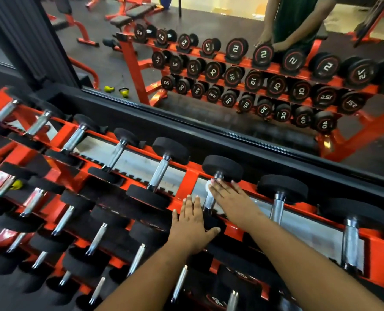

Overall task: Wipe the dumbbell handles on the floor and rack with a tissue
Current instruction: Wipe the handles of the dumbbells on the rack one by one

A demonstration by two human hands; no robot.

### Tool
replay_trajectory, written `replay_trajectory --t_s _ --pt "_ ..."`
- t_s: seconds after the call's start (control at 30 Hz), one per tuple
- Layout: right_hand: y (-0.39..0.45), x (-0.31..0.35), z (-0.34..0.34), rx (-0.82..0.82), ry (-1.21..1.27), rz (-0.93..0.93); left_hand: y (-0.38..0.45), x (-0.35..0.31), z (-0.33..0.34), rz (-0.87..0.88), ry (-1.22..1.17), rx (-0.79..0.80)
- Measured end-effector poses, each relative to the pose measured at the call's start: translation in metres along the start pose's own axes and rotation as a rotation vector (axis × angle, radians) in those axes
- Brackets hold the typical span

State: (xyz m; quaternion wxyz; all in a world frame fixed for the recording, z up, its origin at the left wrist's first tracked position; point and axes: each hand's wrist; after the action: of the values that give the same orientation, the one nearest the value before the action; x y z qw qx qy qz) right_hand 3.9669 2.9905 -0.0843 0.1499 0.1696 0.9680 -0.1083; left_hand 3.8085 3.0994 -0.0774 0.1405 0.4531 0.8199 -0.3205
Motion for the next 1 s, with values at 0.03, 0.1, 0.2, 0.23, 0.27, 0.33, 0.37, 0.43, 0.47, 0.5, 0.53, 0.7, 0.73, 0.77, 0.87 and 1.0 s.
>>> replay_trajectory --t_s 0.03,0.1,0.2,0.23,0.27,0.33,0.37,0.43,0.47,0.5,0.53,0.7,0.73,0.77,0.87,1.0 --pt "-0.005 0.005 0.006 0.007 0.039 -0.062 0.001 0.000 0.000 -0.006 0.016 0.007" --pt "-0.013 0.010 0.014 0.001 0.045 -0.201 0.002 -0.001 0.000 -0.016 0.036 0.017" --pt "-0.003 0.001 0.012 -0.090 -0.030 -0.092 0.003 -0.002 -0.002 -0.026 0.047 0.036" --pt "0.001 0.000 0.009 -0.082 -0.021 -0.002 0.003 -0.003 -0.003 -0.029 0.050 0.035" --pt "0.006 0.001 0.006 -0.061 -0.016 0.076 0.003 -0.003 -0.003 -0.033 0.052 0.034" --pt "0.010 0.009 0.006 -0.059 0.021 0.134 0.003 -0.004 -0.004 -0.036 0.054 0.042" --pt "0.008 0.013 0.011 -0.062 0.053 0.109 0.003 -0.004 -0.004 -0.036 0.055 0.047" --pt "-0.003 0.016 0.021 -0.125 0.034 -0.036 0.003 -0.003 -0.004 -0.035 0.060 0.052" --pt "-0.008 0.013 0.024 -0.146 -0.019 -0.110 0.004 -0.004 -0.005 -0.035 0.063 0.052" --pt "-0.007 0.006 0.027 -0.158 -0.054 -0.162 0.004 -0.003 -0.005 -0.038 0.065 0.055" --pt "-0.005 -0.001 0.025 -0.176 -0.072 -0.186 0.004 -0.004 -0.006 -0.039 0.068 0.065" --pt "0.021 -0.011 -0.007 -0.150 -0.124 -0.095 0.004 -0.005 -0.009 -0.050 0.090 0.083" --pt "0.023 -0.009 -0.010 -0.132 -0.082 -0.068 0.004 -0.004 -0.009 -0.049 0.092 0.086" --pt "0.024 -0.006 -0.010 -0.111 -0.041 -0.050 0.005 -0.004 -0.008 -0.048 0.093 0.089" --pt "0.016 0.003 -0.009 -0.101 -0.028 -0.231 0.006 -0.003 -0.007 -0.046 0.073 0.072" --pt "0.019 -0.012 -0.014 -0.161 -0.241 -0.367 0.006 -0.003 -0.006 -0.052 0.076 0.072"
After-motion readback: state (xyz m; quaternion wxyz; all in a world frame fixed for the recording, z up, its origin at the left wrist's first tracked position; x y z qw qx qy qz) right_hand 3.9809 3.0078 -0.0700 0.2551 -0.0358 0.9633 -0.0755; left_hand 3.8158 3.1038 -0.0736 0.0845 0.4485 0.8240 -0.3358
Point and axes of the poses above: each hand's wrist, its own y-axis towards the middle knuckle, its own z-axis out of the palm, x = y × z, and after that the axes turned 11 degrees about -y, right-handed
